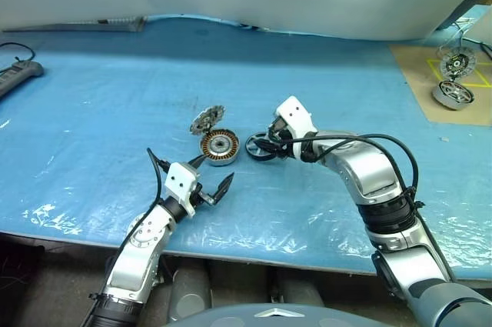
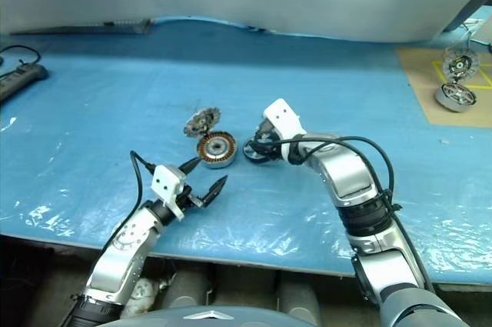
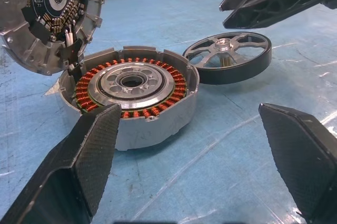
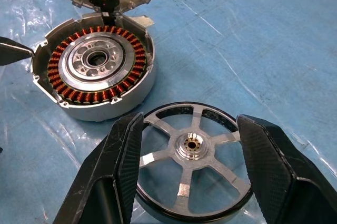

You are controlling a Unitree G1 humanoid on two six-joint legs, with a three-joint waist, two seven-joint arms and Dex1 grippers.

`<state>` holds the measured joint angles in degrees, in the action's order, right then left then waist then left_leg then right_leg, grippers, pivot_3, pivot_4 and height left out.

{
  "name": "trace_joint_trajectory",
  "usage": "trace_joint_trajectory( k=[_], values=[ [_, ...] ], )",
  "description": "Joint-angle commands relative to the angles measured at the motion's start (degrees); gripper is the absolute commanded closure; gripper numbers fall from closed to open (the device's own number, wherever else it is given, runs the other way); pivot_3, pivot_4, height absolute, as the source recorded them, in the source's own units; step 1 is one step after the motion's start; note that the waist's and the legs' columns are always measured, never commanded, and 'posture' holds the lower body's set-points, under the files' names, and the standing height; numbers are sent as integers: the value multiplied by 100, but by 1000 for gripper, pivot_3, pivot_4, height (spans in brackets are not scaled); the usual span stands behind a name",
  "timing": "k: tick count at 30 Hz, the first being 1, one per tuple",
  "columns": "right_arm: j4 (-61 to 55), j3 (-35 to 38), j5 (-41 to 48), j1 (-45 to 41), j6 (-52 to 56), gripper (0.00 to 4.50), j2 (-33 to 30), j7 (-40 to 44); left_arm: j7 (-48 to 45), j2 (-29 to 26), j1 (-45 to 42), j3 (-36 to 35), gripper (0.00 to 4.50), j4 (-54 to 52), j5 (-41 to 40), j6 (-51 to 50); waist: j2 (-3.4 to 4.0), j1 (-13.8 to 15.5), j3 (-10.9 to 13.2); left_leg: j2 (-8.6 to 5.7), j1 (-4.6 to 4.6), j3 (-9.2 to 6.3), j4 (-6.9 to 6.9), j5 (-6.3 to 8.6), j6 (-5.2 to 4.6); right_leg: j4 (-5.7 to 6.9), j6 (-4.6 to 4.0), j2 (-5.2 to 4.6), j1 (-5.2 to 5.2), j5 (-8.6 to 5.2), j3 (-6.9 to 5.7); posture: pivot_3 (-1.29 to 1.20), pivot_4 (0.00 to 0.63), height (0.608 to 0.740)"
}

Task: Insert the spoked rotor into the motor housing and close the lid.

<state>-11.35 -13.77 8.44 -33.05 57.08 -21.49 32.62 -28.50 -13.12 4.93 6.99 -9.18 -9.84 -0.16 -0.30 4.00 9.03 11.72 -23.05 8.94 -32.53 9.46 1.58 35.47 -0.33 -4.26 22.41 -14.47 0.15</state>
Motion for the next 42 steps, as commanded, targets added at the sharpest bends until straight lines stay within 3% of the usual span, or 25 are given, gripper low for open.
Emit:
trace_joint_trajectory(
  k=[1, 13, 37, 42],
  values=[
    [-149, -142, -46, -21, 44, 1523, 28, -112, 13, 20, 32, 33, 0, -117, 23, 136, 0, 0, 0, 0, 0, 0, 0, 0, 0, 0, 0, 0, 0, 0, 0, 0, 150, 740],
    [342, -299, -175, 43, -156, 1523, 100, -366, 37, 43, 71, 39, 0, -141, 56, 174, 0, -1, 0, 0, 0, 0, 0, 0, 0, 0, 0, -1, 0, 0, 0, 0, 150, 740],
    [-145, -342, -89, 419, 211, 1523, -189, -342, -28, 88, -19, 77, 0, 24, 80, 208, 3, 2, -1, -1, 8, 0, -1, 0, 0, 0, 1, 0, -8, 0, 1, 0, 150, 740],
    [-170, -310, -75, 365, 218, 3053, -179, -337, 5, 72, -5, 60, 0, -9, 109, 207, 2, 1, -2, -1, 19, -1, -2, 0, 0, 0, 0, -1, -17, 0, 2, 0, 150, 740]
  ],
)
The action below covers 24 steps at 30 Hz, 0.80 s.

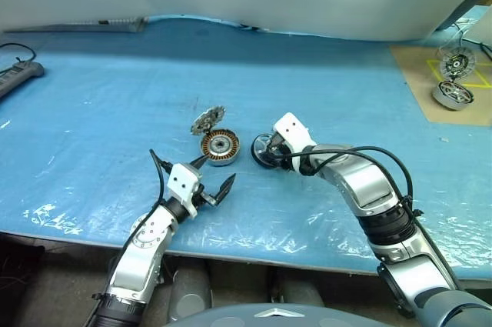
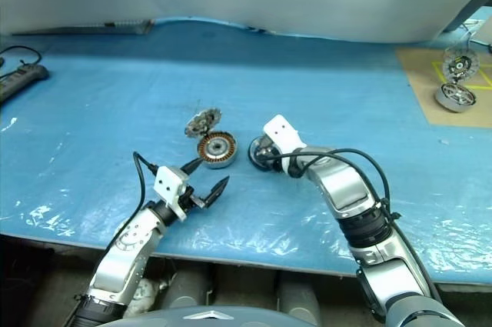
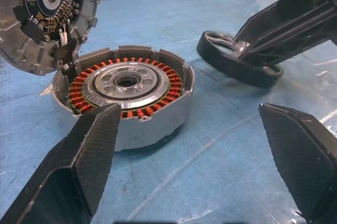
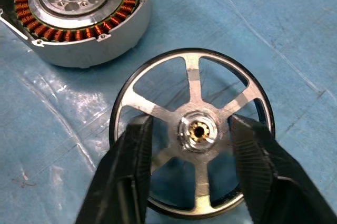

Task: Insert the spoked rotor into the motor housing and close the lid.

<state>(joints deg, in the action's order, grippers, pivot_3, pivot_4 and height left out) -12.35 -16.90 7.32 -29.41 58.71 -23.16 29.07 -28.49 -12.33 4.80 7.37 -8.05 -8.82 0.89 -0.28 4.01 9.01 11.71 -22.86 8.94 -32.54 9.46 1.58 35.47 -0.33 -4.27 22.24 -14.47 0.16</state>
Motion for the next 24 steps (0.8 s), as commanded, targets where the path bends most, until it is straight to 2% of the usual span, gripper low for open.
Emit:
trace_joint_trajectory(
  k=[1, 6, 14, 24],
  values=[
    [-77, 6, 38, -5, 57, 3247, -14, 24, 4, -11, 16, 18, 0, -131, 4, 100, -1, -4, 0, 0, 9, 0, 0, 0, 0, 0, -1, 0, -6, -1, 0, 0, 150, 740],
    [-149, 46, 98, -157, 9, 3298, -109, 177, 20, -24, 43, -4, 0, -170, 4, 86, 0, -3, 0, -1, 24, 1, 5, 1, 0, 0, -23, 0, -14, -15, 10, 0, 150, 740],
    [-135, -71, 288, -679, -1012, 3298, -466, 1213, 47, -43, 62, -42, 0, -220, -9, 79, 1, -4, 1, 0, 18, 1, 8, 1, 0, -2, -2, 1, -4, -2, 12, 0, 150, 740],
    [675, -550, 34, -1430, -1389, 3298, 411, 1189, 158, -80, 120, -159, 0, -294, -16, 106, 1, -8, 1, 0, -7, 9, 4, 0, -1, 0, -20, 1, 14, -12, 11, 0, 150, 740]
  ],
)
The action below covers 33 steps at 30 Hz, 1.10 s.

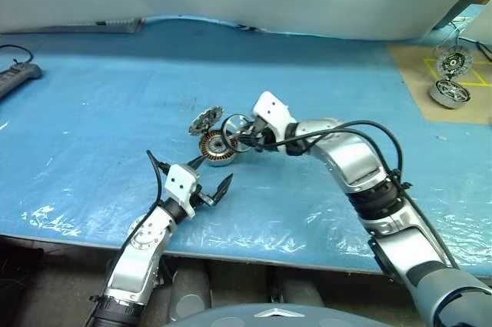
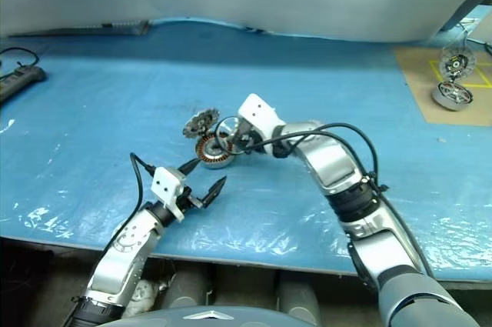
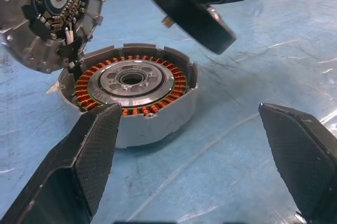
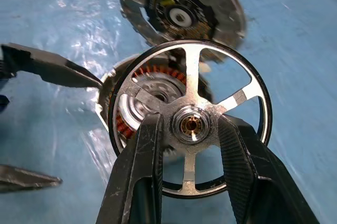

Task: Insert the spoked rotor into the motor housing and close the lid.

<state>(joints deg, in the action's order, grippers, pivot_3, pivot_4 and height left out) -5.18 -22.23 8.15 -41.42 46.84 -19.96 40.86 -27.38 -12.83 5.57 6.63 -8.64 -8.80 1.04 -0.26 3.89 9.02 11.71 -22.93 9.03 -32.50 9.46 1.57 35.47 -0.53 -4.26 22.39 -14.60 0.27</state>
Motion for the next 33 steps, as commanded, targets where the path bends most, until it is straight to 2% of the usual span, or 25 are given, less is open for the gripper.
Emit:
trace_joint_trajectory(
  k=[1, 7, 20, 33],
  values=[
    [10, -43, -67, -269, -250, 3298, 141, 22, 51, -40, 42, -108, 0, -240, -33, 85, 0, 12, 0, 0, -8, -1, -2, 0, 0, 0, 7, 0, 4, 5, -3, 0, 150, 740],
    [267, -111, -125, -433, -443, 3298, 313, 93, 72, -64, 63, -192, 0, -254, -75, 58, 0, 11, 0, 1, -14, -4, -2, 0, 1, 0, 18, -1, 5, 11, -11, 0, 150, 740],
    [394, -316, -237, -96, -468, 3298, 197, 290, 93, -6, 199, -158, 0, -331, -59, 66, 0, 7, 0, 2, -14, -5, -3, 0, 0, 1, 19, 0, 5, 12, -11, 0, 150, 740],
    [772, -393, -556, -69, -507, 3298, 344, 75, 94, 14, 195, -130, 0, -334, -34, 74, -1, 5, 0, 2, -10, -4, -6, 0, 0, 4, 18, -1, 2, 11, -10, 0, 150, 740]
  ],
)
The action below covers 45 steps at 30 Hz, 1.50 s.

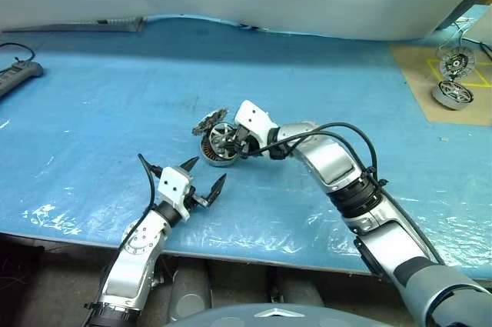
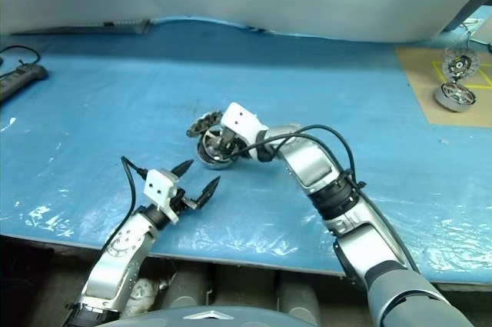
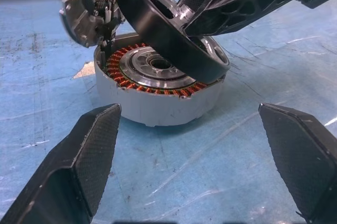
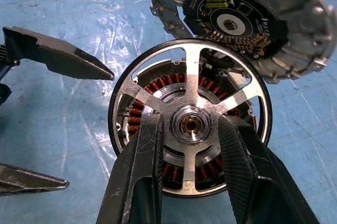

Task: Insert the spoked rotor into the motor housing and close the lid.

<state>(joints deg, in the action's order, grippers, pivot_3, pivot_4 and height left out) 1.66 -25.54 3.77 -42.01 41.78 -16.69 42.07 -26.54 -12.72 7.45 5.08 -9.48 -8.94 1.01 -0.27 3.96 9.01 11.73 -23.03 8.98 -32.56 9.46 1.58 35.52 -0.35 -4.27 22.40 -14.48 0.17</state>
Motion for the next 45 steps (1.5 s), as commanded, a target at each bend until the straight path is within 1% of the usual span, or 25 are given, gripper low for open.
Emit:
trace_joint_trajectory(
  k=[1, 5, 7, 8, 11, 16, 19, 21, 25, 26, 27, 30, 32, 33, 36, 37, 41, 42, 45],
  values=[
    [92, -60, -127, -12, 4, 3298, 28, -43, 9, 2, 7, 25, 0, -251, -21, 77, 0, -3, 0, 0, 3, 0, 0, 0, 0, 0, 0, 0, -2, 0, 0, 0, 150, 740],
    [90, -57, -155, -8, 26, 3298, 59, -16, 3, -3, -1, 23, 0, -245, -21, 80, 0, -3, 0, 1, 6, 0, -2, 0, 0, 3, -10, 0, -3, -6, 2, 0, 150, 740],
    [78, -46, -158, -4, 42, 2561, 77, -8, -3, -7, -7, 21, 0, -240, -24, 79, 0, -2, 0, 1, 6, 0, -6, 0, 0, 4, -19, 0, -4, -11, 3, 0, 150, 740],
    [70, -37, -165, -4, 46, 2325, 86, -15, -5, -8, -11, 21, 0, -234, -24, 79, 0, -1, 0, 1, 5, 0, -7, 0, 0, 4, -19, 0, -4, -11, 2, 0, 150, 740],
    [49, 1, -199, -16, 52, 1346, 111, -68, -17, -10, -20, 21, 0, -217, -27, 85, 0, 0, 0, 0, -1, 0, -9, 0, 0, 3, -19, 0, 0, -11, 2, 0, 150, 740],
    [-65, 205, -74, -32, 162, 1346, 173, -115, -35, -8, -50, 23, 0, -183, -28, 87, 0, -3, 0, 3, -4, 0, -7, 0, 0, 4, 0, 2, 3, 0, 0, 0, 150, 740],
    [-103, 367, 48, 64, 163, 1899, 322, -194, -40, -8, -66, 21, 0, -168, -24, 87, 0, -3, 0, 3, -4, 0, -7, 0, 0, 3, 0, 1, 3, 0, 1, 0, 150, 740],
    [-106, 455, 97, 128, 149, 2522, 446, -260, -38, -8, -81, 16, 0, -159, -19, 81, 0, -3, 0, 3, -3, 0, -7, 0, 0, 4, -1, 1, 3, -1, 1, 0, 150, 740],
    [-124, 543, 131, 253, 93, 3926, 659, -427, -11, -1, -84, -43, 0, -140, -44, 90, 0, -3, 0, 3, -4, 0, -7, 0, 0, 4, -1, 1, 3, -1, 1, 0, 150, 740],
    [-147, 570, 147, 305, 63, 4260, 697, -461, 12, -6, -108, -171, 0, -141, -136, 74, 0, -3, 0, 3, -4, 0, -7, 0, 0, 4, -1, 1, 4, 0, 1, 0, 150, 740],
    [-165, 590, 159, 342, 43, 4443, 722, -483, 28, -11, -126, -263, 0, -143, -204, 63, 0, -3, 0, 2, -5, 0, -7, 0, 0, 4, -1, 1, 4, 0, 0, 0, 150, 740],
    [-252, 706, 219, 465, 8, 4500, 684, -512, 84, -34, -196, -628, 570, -146, -493, 6, 0, 0, 0, 3, -3, 0, -7, 0, 0, 5, 0, 1, 3, 0, 0, 0, 150, 740],
    [-302, 802, 261, 528, -25, 4500, 631, -504, 104, -80, -254, -880, 1177, -131, -666, -38, 0, -1, 0, 2, -4, -1, -8, 0, 0, 5, 0, 1, 3, 0, 0, 0, 150, 740],
    [-336, 859, 291, 563, -58, 4500, 601, -484, 113, -136, -288, -1019, 1586, -112, -730, -66, 0, -1, 0, 2, -4, -1, -9, 0, 0, 5, 0, 1, 2, 0, 0, 0, 150, 740],
    [-481, 964, 364, 735, -339, 4500, 439, -353, 129, -275, -374, -1385, 2613, -34, -896, -92, 0, 0, 0, 2, -4, -1, -9, 0, 0, 5, 1, 1, 2, 0, 0, 0, 150, 740],
    [-533, 989, 386, 810, -465, 4500, 379, -310, 141, -304, -395, -1501, 2881, -11, -974, -99, 0, 0, 0, 2, -4, -1, -8, 0, 0, 4, 1, 1, 2, 0, -1, 0, 150, 740],
    [-697, 1229, 595, 1232, -657, 4500, 215, -209, 171, -499, -536, -2134, 4367, 167, -1434, -266, -1, 4, 0, 1, -4, -2, -8, 0, 0, 4, 1, 2, 2, 1, -3, 0, 150, 740],
    [-708, 1282, 627, 1348, -689, 4500, 187, -216, 159, -552, -581, -2272, 4462, 294, -1516, -277, -1, 2, -1, 0, -4, -2, -7, 0, 0, 5, 1, 2, 1, 1, -4, 0, 150, 740],
    [-715, 1405, 660, 1620, -785, 4500, 120, -288, 69, -683, -738, -2643, 4462, 618, -1774, -219, -2, 0, 0, -1, -3, -3, -8, 0, 0, 5, 1, 2, 0, 0, -2, 0, 150, 740]
  ],
)
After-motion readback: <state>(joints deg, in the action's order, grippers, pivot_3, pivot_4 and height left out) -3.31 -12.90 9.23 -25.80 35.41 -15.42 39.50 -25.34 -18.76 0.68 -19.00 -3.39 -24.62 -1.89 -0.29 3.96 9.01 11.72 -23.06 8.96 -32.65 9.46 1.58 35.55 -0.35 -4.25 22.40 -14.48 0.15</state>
